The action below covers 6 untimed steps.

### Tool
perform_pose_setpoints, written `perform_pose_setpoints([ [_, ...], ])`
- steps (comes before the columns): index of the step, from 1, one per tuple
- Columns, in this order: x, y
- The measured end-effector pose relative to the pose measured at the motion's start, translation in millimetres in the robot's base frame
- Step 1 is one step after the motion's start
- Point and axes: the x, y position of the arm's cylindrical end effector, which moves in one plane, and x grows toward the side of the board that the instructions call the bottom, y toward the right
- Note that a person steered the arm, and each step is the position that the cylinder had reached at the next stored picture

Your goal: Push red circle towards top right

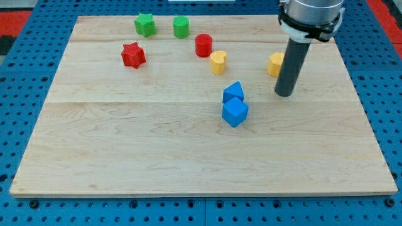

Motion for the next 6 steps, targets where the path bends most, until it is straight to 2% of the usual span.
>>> perform_pose_setpoints([
  [2, -6.2, 8.6],
  [3, -11.1, -38.1],
  [5, -15.4, -180.2],
  [6, -34.4, -210.4],
])
